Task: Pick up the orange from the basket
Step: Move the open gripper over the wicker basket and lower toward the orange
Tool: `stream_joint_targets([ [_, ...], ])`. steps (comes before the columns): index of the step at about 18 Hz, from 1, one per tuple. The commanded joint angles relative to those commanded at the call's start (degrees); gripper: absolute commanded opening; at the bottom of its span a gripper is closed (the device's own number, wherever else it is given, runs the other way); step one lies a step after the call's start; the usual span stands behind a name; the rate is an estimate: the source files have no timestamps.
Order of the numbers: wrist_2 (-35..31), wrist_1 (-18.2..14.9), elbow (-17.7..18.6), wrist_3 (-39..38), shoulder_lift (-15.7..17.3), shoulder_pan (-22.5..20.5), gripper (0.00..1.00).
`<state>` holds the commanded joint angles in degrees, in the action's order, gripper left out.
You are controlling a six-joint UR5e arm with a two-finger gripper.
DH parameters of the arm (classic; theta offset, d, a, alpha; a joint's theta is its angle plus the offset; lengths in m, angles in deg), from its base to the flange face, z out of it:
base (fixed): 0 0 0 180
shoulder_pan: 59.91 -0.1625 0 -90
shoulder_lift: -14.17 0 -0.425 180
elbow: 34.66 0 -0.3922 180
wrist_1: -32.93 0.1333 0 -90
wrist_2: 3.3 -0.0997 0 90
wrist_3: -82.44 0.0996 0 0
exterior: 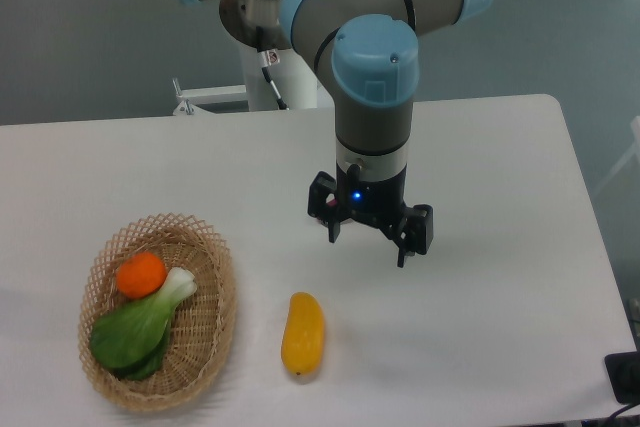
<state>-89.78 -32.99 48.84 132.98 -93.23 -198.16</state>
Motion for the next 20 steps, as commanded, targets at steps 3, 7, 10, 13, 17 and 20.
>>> stream_joint_targets([
  [3,0.1,0.1,1.1,0.4,0.0,0.0,1.00],
  [7,0.0,0.5,2.7,0.2,0.4,0.7,1.00],
  [10,0.2,0.8,3.6,-0.2,0.5,0.9,1.00],
  [13,-0.1,1.0,5.5,-1.1,0.4,3.7,1.00],
  [17,-0.6,1.3,7.1,-10.1,-0.2,9.7,1.00],
  [20,-0.6,2.1,7.6,-14.1,-0.6,14.8,1.00],
])
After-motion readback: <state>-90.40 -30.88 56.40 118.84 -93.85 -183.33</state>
